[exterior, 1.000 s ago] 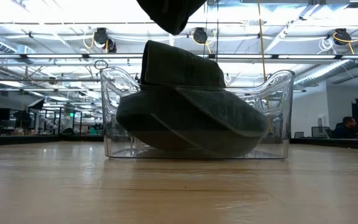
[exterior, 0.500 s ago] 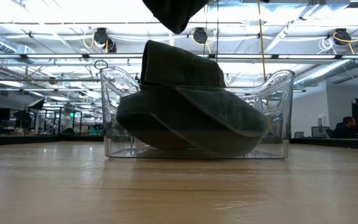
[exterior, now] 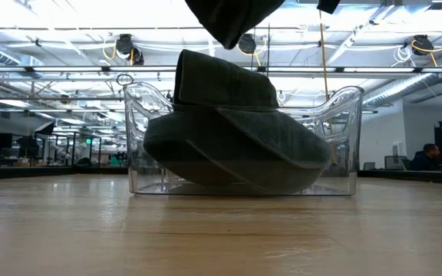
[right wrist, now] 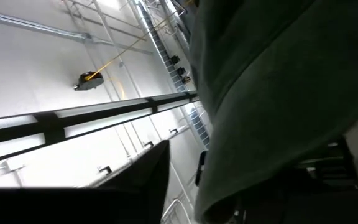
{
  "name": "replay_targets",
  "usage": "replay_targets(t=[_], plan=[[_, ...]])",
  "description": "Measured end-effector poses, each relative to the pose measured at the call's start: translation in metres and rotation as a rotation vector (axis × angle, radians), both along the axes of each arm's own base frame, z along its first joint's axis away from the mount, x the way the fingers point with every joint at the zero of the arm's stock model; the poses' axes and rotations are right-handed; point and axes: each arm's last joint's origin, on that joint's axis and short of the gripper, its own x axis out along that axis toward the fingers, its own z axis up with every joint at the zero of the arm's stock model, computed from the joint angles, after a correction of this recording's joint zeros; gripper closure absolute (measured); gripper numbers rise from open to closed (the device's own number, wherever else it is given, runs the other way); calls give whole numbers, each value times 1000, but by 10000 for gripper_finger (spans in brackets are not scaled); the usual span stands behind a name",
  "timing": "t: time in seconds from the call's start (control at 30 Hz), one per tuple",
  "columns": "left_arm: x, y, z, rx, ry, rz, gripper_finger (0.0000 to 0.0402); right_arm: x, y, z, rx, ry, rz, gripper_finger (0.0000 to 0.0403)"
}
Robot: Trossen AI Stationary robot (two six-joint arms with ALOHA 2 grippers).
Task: Pick & Place hat
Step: Put the black cap into the bottom transparent bin
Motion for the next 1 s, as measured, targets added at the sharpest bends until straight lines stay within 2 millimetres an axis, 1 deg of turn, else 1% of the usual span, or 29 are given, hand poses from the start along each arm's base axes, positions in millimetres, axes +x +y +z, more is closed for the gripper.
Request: replay_targets(t=[0.07,0.2,0.23,0.27,0.4,0.57,0.77,0.9,1.0], plan=[[0,0,0,2,1,0,392,0,0,-1,-1,-3,0,278],[0,0,-1,21,29,-9,391,-1,0,-1,-20,-2,-8,370],[0,0,-1,24,36,-20,388,-1,0,-1,-33,-1,-11,385],[1,-1,-2,20,33,-33,381,-1,0,0,-41,-3,-14,391],[1,-1,-3,-65,-58,-57,338,-1,-1,1,-68,-7,-5,394],[0,-1,0,-222,-238,-129,276,-4,-4,7,-183,-35,-38,399],[-1,-10,1,-355,-367,-217,195,-8,-9,13,-287,-48,-49,401],[-2,-18,-1,-447,-434,-260,151,-17,-17,22,-337,-103,-117,402],[-6,-21,1,-518,-498,-271,129,-24,-23,28,-398,-129,-115,402]])
